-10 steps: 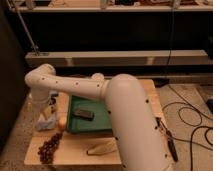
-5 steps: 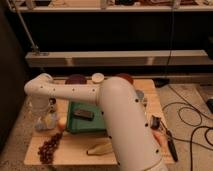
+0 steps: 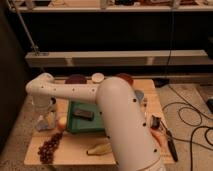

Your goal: Wipe red bowl with towel

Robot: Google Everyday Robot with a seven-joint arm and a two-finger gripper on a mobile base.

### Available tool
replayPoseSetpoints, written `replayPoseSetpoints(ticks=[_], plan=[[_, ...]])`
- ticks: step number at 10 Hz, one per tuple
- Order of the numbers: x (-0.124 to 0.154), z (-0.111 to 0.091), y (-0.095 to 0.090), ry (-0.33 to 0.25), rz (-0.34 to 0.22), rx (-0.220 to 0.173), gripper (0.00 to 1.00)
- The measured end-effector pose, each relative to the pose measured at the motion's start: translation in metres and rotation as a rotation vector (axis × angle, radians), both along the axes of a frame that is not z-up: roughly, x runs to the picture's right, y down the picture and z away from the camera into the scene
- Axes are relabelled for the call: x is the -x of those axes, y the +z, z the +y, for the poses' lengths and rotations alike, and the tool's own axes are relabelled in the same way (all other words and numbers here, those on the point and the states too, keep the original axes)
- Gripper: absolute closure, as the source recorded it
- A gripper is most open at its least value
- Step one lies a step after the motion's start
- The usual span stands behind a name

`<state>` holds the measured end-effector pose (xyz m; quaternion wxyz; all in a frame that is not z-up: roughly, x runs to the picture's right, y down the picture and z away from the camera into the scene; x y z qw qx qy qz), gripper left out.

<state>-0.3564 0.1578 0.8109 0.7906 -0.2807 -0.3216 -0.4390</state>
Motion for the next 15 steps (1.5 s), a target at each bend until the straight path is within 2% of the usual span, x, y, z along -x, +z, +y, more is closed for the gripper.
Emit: replayPoseSetpoints(ticks=[2,5,8,9,11,12,13,15], plan=[[-0.002,0.005,0.016,0.011,0.016,0.009,0.35],[0.004,0.010,0.026,0.016,0.018,0.016,0.37],[0.005,0.014,0.034,0.013,0.013,0.039,0.62],[0.006,0.019,0.037,0.004,0.013,0.051,0.74],[0.008,0.027,0.040,-0.012,0.009,0.068,0.92],[0.007,0.027,0.040,-0.017,0.008,0.074,0.98],[0.006,0.024,0.037,-0.019,0.001,0.072,1.00],[0.003,0.004,0.024,0.005,-0.025,0.045,1.00]])
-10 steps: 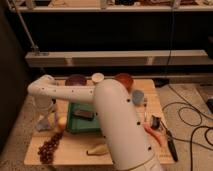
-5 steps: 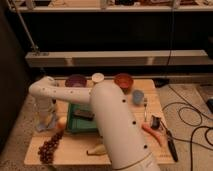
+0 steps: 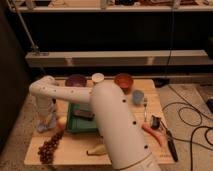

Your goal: Wipe red bowl with towel

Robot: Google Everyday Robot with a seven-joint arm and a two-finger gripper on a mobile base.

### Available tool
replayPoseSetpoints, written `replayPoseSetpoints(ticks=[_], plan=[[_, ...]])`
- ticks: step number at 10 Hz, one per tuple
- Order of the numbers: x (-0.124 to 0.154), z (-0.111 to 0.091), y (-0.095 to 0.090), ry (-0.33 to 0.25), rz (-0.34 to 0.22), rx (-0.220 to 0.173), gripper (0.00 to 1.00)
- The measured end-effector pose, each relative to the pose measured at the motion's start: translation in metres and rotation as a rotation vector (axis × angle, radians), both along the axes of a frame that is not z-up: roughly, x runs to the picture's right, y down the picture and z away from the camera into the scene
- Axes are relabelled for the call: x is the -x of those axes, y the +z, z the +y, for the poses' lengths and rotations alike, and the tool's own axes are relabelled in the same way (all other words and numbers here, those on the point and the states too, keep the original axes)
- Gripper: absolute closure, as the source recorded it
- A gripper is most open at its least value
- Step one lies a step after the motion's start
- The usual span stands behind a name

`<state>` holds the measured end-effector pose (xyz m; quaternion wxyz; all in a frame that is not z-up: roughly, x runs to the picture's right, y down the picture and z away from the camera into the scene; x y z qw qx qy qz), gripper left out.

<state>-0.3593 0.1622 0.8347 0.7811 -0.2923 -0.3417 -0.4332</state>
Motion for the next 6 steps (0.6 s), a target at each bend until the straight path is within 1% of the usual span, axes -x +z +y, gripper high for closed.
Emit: replayPoseSetpoints(ticks=[3,4,6], plan=[[-0.009,-0.050,-0.043,0.058,-0.054,-0.063,1.00],[-0.018,-0.074,-0.062,0.087,-0.076,-0.090,1.00],[-0.036,-0.111,-0.089,0.124,-0.088,-0.137,1.00]])
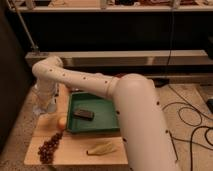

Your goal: Wipe red bowl with towel

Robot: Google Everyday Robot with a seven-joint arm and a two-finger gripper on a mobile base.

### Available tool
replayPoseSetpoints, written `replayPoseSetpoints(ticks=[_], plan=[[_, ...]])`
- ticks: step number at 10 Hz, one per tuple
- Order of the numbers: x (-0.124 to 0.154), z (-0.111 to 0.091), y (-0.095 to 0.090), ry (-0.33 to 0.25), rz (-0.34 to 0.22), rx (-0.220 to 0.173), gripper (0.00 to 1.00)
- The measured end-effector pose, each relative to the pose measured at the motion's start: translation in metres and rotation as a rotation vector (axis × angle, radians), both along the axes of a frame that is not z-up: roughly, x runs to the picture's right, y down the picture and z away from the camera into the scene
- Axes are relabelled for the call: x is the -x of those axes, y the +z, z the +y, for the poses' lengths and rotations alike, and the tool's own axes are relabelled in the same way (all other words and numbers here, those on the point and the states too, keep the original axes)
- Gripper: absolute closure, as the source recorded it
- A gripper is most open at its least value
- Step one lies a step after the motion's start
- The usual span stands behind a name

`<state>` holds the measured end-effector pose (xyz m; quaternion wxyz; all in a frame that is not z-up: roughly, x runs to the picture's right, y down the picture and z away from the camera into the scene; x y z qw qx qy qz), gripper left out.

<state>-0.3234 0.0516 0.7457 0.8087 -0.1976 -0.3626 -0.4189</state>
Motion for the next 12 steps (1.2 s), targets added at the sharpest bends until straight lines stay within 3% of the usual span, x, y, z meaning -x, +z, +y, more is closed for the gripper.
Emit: replayPoseSetpoints(ticks=[1,2,8,10,12], plan=[[-0.014,-0.018,-0.010,0.019,0.009,-0.024,1.00],[-0.016,-0.021,-0.011,0.020,0.010,-0.028,1.00],[-0.015,-0.020,-0.008,0.019,0.025,-0.025,1.00],[-0.027,-0.030,-0.001,0.057,0.097,-0.030,1.00],[-0.065,-0.039,-0.001,0.107,0.197,-0.038,1.00]])
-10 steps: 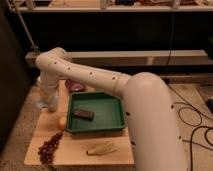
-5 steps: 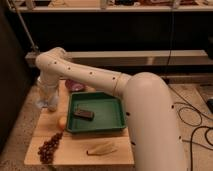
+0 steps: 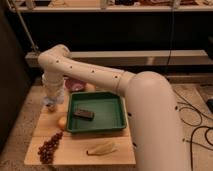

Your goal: Wipe red bowl with towel

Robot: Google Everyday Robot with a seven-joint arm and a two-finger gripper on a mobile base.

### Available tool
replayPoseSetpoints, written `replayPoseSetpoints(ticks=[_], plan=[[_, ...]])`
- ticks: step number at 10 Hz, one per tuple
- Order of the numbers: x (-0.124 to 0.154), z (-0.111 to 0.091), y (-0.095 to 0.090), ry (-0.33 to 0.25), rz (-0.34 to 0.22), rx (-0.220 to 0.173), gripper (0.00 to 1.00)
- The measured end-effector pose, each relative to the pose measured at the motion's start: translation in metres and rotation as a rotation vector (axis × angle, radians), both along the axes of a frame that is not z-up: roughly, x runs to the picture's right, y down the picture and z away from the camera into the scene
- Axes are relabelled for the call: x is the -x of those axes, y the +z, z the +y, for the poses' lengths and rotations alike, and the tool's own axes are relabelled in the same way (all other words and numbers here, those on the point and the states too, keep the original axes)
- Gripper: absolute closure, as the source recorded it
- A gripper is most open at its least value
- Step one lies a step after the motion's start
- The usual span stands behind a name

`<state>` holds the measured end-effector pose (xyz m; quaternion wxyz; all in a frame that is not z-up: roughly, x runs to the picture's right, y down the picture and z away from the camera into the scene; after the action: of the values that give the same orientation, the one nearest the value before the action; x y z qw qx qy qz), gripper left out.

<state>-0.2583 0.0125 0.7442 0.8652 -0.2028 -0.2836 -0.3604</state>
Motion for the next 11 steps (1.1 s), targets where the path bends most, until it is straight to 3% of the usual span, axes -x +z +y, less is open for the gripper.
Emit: replayPoseSetpoints(ticks=[6,11], plan=[[-0.145,0.000,-0.017,0.159,0.277,0.011,1.00],[-0.149,0.002,-0.018,0.165,0.286,0.013,1.00]])
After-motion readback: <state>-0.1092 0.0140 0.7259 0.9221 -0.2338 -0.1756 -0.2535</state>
